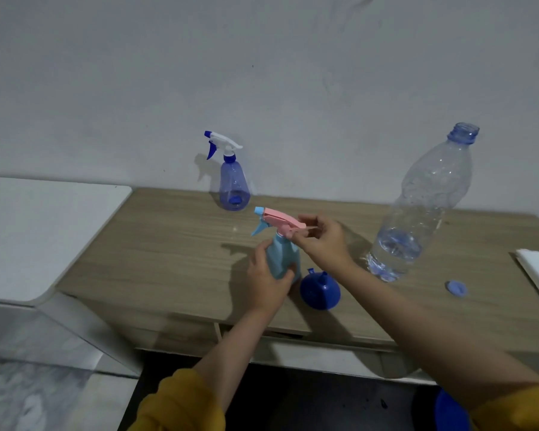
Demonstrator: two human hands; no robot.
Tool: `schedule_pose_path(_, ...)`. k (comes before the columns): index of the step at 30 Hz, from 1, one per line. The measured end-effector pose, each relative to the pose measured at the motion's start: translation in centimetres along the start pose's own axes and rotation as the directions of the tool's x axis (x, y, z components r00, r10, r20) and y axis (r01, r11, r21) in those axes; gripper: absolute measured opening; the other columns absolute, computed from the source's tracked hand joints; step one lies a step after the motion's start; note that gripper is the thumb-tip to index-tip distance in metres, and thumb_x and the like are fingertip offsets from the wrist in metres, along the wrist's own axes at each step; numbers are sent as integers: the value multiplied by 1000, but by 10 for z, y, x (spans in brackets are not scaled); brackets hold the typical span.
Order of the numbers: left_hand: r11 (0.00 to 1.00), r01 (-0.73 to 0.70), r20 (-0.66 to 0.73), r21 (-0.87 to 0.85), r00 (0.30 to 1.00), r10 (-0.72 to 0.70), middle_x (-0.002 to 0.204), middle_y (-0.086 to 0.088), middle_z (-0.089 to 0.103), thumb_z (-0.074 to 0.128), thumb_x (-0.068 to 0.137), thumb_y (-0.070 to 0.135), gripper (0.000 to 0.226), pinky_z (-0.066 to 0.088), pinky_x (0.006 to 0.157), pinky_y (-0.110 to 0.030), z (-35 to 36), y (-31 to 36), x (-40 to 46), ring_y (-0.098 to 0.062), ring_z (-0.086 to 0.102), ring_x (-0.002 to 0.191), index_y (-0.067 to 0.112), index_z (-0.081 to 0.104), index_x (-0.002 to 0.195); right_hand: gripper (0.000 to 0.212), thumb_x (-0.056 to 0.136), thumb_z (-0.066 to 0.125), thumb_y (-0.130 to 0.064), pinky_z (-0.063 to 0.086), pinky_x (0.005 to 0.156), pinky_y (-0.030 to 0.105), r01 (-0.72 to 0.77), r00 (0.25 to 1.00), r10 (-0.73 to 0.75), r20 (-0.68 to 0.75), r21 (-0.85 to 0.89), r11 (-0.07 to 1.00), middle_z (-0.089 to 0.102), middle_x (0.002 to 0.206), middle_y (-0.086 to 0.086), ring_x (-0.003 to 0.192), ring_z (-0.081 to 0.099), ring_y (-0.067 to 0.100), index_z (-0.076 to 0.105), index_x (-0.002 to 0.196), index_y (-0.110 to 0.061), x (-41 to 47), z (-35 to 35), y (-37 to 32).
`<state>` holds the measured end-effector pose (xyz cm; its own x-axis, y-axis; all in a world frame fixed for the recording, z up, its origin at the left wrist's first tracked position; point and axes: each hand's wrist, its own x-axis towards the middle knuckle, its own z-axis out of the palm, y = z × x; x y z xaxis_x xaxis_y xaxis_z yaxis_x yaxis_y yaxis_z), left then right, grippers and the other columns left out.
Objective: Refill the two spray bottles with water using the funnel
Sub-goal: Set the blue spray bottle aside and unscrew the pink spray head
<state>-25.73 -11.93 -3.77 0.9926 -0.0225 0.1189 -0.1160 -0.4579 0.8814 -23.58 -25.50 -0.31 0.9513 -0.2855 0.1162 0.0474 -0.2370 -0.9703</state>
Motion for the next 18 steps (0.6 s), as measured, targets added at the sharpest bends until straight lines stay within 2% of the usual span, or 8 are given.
schedule_pose_path(2,1000,16,4,-6,1000,-16,113,5,54,80,70,26,64,35,60,1,0,0,0,-6,47,95,22,46,125,41,65,87,-24,57,73,28,0,1000,-1,-17,-48,999,69,82,1,76,65,13,66,98,-8,-2,5,7)
schedule_pose_path(6,999,33,2,8,999,-33,112,9,52,78,71,21,65,35,55,-5,1,0,-1,-6,47,96,22,46,127,55,53,86,-50,56,66,39,32,998,-42,-57,-166,986,67,80,5,75,64,22,65,86,-12,0,18,14)
schedule_pose_path(8,1000,25,-28,-7,999,-25,114,6,58,78,69,18,64,34,59,-7,3,-2,-1,-9,52,100,21,49,126,48,58,87,-43,55,67,41,52,989,-77,-126,-191,980,67,80,4,74,63,19,65,86,-11,-1,27,15)
schedule_pose_path(11,999,1,-73,-49,997,-4,112,2,63,80,66,13,62,35,67,1,6,-7,2,-10,56,98,17,54,122,34,69,83,-29,56,69,38,104,973,-137,-184,-181,978,67,84,2,78,64,15,65,91,-10,-5,34,14)
schedule_pose_path(14,999,5,-68,-43,998,-8,112,2,64,80,67,12,62,34,66,3,7,-8,3,-11,56,97,17,53,122,28,75,79,-23,55,72,35,169,964,-199,-177,-173,970,66,88,1,83,63,14,65,96,-11,-8,35,16)
schedule_pose_path(18,998,-11,-50,-68,999,8,110,-2,64,80,64,15,62,36,66,1,8,-11,5,-14,59,96,14,53,121,22,82,70,-15,54,80,39,225,965,-243,-97,-168,960,64,98,2,92,61,15,66,103,-10,-11,34,18)
